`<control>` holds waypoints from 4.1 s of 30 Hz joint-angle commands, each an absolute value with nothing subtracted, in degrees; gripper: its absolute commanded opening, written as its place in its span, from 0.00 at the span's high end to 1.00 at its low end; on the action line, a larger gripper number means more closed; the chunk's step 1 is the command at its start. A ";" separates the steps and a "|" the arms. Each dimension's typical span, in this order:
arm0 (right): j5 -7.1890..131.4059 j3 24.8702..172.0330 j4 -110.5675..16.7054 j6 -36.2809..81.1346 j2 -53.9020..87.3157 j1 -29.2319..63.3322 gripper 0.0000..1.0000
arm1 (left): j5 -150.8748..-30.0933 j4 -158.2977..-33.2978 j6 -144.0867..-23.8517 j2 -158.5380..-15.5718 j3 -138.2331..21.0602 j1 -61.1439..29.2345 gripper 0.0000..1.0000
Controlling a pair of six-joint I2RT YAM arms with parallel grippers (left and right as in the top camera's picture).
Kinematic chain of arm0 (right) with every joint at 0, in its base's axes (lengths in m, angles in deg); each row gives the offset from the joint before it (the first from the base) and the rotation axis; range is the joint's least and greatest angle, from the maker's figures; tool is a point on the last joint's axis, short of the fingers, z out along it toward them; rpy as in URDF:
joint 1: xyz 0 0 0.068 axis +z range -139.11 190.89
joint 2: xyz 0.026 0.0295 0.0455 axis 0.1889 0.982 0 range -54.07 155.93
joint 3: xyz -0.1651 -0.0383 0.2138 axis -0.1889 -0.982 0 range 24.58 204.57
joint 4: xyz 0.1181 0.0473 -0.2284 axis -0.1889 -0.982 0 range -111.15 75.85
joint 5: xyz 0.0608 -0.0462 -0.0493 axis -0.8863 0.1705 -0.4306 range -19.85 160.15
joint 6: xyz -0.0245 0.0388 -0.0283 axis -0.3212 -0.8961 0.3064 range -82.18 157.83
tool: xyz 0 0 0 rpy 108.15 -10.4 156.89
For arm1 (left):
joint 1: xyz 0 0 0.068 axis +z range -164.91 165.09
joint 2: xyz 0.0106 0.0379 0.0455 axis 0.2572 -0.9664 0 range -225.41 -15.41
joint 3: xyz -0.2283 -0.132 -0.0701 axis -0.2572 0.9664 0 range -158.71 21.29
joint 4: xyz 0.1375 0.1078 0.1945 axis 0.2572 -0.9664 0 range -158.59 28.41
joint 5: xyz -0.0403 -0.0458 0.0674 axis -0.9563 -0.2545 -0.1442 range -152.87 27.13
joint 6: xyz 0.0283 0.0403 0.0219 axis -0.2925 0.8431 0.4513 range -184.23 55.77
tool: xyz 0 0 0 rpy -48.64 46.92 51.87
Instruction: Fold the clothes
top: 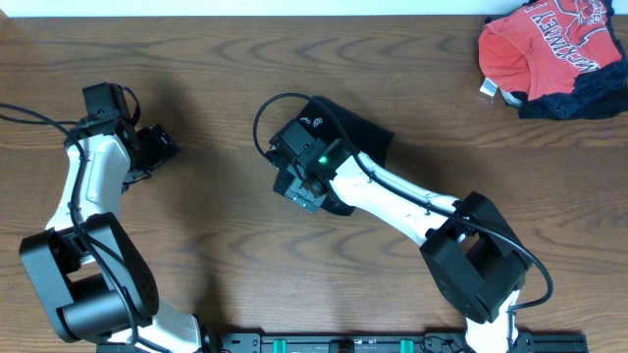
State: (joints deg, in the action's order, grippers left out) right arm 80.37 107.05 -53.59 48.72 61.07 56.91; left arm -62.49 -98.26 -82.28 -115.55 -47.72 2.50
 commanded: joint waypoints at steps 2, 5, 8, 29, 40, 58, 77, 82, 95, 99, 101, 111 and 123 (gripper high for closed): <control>81.03 105.59 -56.93 40.87 61.46 54.94 0.09 | -62.22 -98.17 -82.56 -116.16 -47.26 2.81 0.02; 79.54 105.33 -58.57 37.64 61.46 52.88 0.07 | -62.24 -98.17 -82.56 -116.16 -47.26 2.81 0.02; 79.56 105.28 -58.18 35.87 61.46 50.17 0.06 | -62.24 -98.19 -82.56 -116.16 -47.26 2.81 0.02; 72.74 105.13 -46.29 34.25 64.56 25.37 0.04 | -62.42 -98.28 -82.56 -120.81 -47.22 2.81 0.02; 68.98 113.76 -61.94 25.73 52.63 22.22 0.02 | -62.44 -97.34 -82.56 -125.05 -47.22 2.81 0.02; 59.15 100.98 -59.12 -11.50 53.00 25.98 0.02 | -62.44 -97.10 -82.56 -125.14 -47.22 2.81 0.02; 67.87 84.89 -31.16 -7.32 54.95 27.36 0.18 | -62.42 -98.23 -82.49 -125.14 -47.22 2.81 0.02; 71.39 83.71 -23.53 -6.23 57.98 27.36 0.20 | -62.42 -98.58 -82.34 -125.14 -47.22 2.81 0.02; 66.67 83.77 -8.43 9.99 66.99 27.22 0.99 | -62.44 -98.63 -82.34 -125.14 -47.22 2.81 0.02; 61.44 84.80 -10.51 14.80 64.54 25.83 0.99 | -62.44 -98.67 -82.34 -125.14 -47.22 2.81 0.02; 58.16 85.70 -13.46 16.37 62.01 24.51 0.99 | -62.44 -98.67 -82.34 -125.14 -47.22 2.81 0.02; 50.56 92.54 -32.25 23.65 46.12 18.31 0.99 | -62.42 -98.63 -82.34 -125.14 -47.22 2.81 0.02; 48.90 96.65 -36.71 27.02 42.99 17.91 0.99 | -62.44 -98.63 -82.34 -125.14 -47.22 2.81 0.02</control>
